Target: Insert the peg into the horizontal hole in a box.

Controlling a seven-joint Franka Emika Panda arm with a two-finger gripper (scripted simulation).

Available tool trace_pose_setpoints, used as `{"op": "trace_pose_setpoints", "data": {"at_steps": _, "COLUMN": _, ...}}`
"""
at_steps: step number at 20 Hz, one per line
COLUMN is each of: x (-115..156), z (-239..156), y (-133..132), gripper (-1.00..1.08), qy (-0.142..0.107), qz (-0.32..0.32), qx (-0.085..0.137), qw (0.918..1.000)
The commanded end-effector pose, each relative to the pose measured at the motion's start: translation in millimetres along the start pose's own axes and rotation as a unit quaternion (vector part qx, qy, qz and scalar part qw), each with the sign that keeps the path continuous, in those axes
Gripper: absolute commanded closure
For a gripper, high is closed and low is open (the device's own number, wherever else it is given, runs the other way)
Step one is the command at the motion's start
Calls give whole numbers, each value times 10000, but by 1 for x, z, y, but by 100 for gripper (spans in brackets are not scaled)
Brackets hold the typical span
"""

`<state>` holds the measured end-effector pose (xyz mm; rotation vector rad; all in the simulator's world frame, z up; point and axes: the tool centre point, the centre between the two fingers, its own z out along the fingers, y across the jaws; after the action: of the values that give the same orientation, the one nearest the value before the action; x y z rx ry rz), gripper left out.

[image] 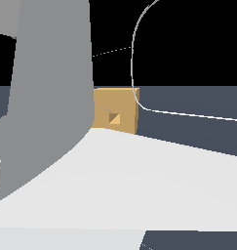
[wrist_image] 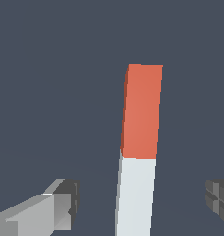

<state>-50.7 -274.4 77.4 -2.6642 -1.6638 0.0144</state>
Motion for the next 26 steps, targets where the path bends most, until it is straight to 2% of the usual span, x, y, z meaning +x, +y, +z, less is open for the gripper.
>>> {"op": "trace_pose_setpoints", "data": {"at_steps": 1, "x": -21, "z": 6, "y": 2, "gripper": -92, "qy": 16, "qz": 179, "qx": -18, "qw": 9998}}
{"op": "trace_pose_setpoints", "data": {"at_steps": 6, "x": -42, "z": 11, "y": 2, "gripper": -92, "qy": 33, "qz": 351, "qx": -27, "qw": 9994}}
{"op": "trace_pose_setpoints", "data": {"at_steps": 12, "x": -42, "z": 15, "y": 2, "gripper": -92, "qy": 30, "qz": 353, "qx": -22, "qw": 9994}}
{"op": "trace_pose_setpoints", "data": {"at_steps": 21, "x": -42, "z": 55, "y": 1, "gripper": -92, "qy": 38, "qz": 359, "qx": -24, "qw": 9993}}
{"op": "trace_pose_setpoints", "data": {"at_steps": 26, "x": -42, "z": 62, "y": 3, "gripper": -92, "qy": 38, "qz": 359, "qx": -24, "qw": 9993}}
